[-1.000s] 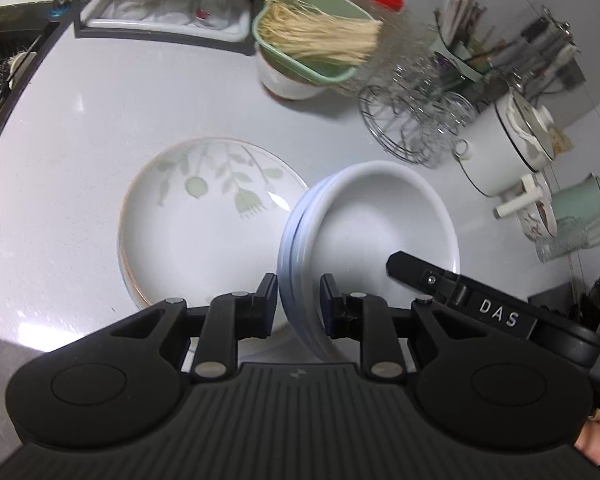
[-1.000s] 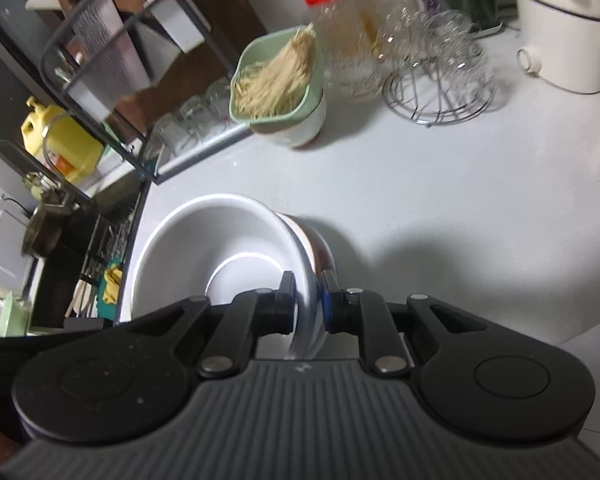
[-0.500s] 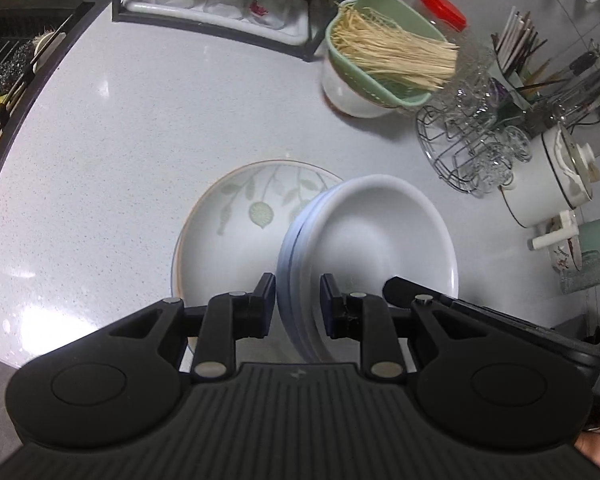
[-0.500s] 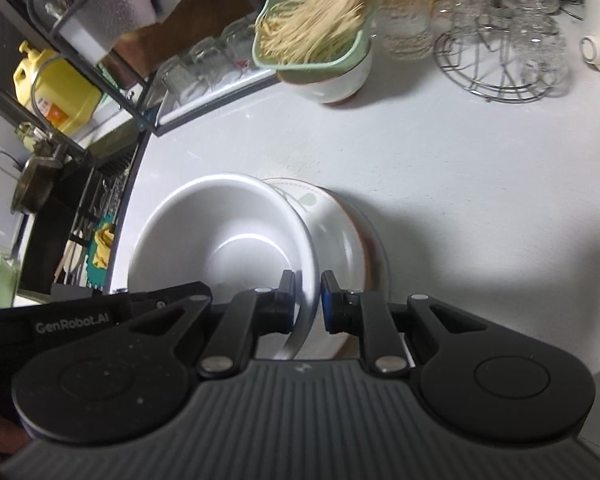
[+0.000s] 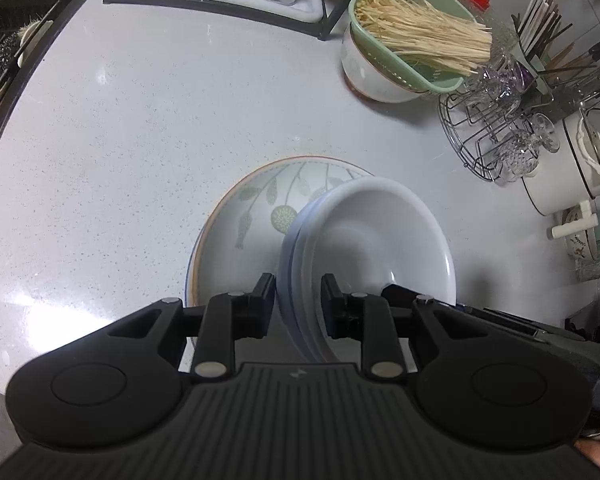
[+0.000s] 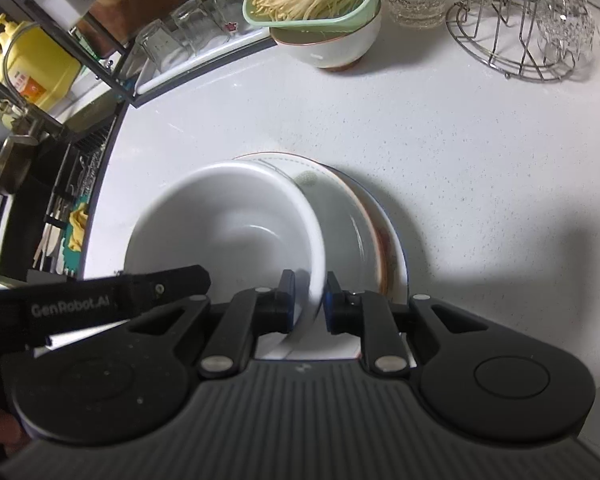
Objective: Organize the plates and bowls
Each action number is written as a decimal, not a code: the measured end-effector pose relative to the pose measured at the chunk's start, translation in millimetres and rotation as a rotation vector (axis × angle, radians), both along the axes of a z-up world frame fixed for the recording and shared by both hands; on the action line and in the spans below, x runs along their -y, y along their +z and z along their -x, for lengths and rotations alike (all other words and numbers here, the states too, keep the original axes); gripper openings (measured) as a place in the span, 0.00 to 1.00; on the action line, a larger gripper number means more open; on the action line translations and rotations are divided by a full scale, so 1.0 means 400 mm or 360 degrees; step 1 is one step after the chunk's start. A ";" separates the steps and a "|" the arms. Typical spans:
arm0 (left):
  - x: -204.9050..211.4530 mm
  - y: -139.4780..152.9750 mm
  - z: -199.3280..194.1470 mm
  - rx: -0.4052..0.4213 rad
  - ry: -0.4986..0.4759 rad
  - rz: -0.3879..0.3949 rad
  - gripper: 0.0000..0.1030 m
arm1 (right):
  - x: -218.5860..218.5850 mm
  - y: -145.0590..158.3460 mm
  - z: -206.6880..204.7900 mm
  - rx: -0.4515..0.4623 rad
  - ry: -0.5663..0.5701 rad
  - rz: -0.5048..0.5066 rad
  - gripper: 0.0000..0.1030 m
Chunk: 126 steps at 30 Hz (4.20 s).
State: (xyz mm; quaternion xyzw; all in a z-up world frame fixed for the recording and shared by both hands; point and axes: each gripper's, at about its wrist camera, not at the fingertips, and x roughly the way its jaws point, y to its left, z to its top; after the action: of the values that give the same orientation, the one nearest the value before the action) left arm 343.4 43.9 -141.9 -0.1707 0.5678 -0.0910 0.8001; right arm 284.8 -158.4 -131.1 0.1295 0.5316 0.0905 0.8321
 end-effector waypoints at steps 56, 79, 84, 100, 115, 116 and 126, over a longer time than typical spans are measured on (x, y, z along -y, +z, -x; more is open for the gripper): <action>0.154 0.442 0.514 0.0786 -0.0050 -0.0332 0.96 | 0.199 0.347 0.482 0.0954 -0.0034 0.0051 0.94; 0.205 0.373 0.616 0.0754 -0.0040 -0.0417 0.96 | 0.246 0.283 0.586 0.0928 -0.0071 0.0053 0.94; 0.209 0.371 0.619 0.0742 -0.0030 -0.0436 0.96 | 0.239 0.279 0.587 0.0927 -0.0038 0.0059 0.94; 0.209 0.363 0.608 0.0763 -0.0035 -0.0440 0.96 | 0.238 0.260 0.592 0.0908 -0.0024 0.0121 0.94; 0.172 0.365 0.597 0.0743 -0.0032 -0.0470 0.96 | 0.193 0.256 0.568 0.0902 -0.0005 0.0100 0.94; 0.171 0.365 0.597 0.0742 -0.0032 -0.0473 0.96 | 0.192 0.255 0.569 0.0902 -0.0005 0.0098 0.94; 0.175 0.354 0.599 0.0716 -0.0031 -0.0470 0.97 | 0.200 0.248 0.576 0.0872 -0.0016 0.0103 0.94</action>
State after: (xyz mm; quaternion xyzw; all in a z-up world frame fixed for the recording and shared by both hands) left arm 103.9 -26.3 -0.4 -0.0221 0.3846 -0.0506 0.9214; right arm 54.6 -238.4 -31.8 0.0761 0.2886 0.1009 0.9491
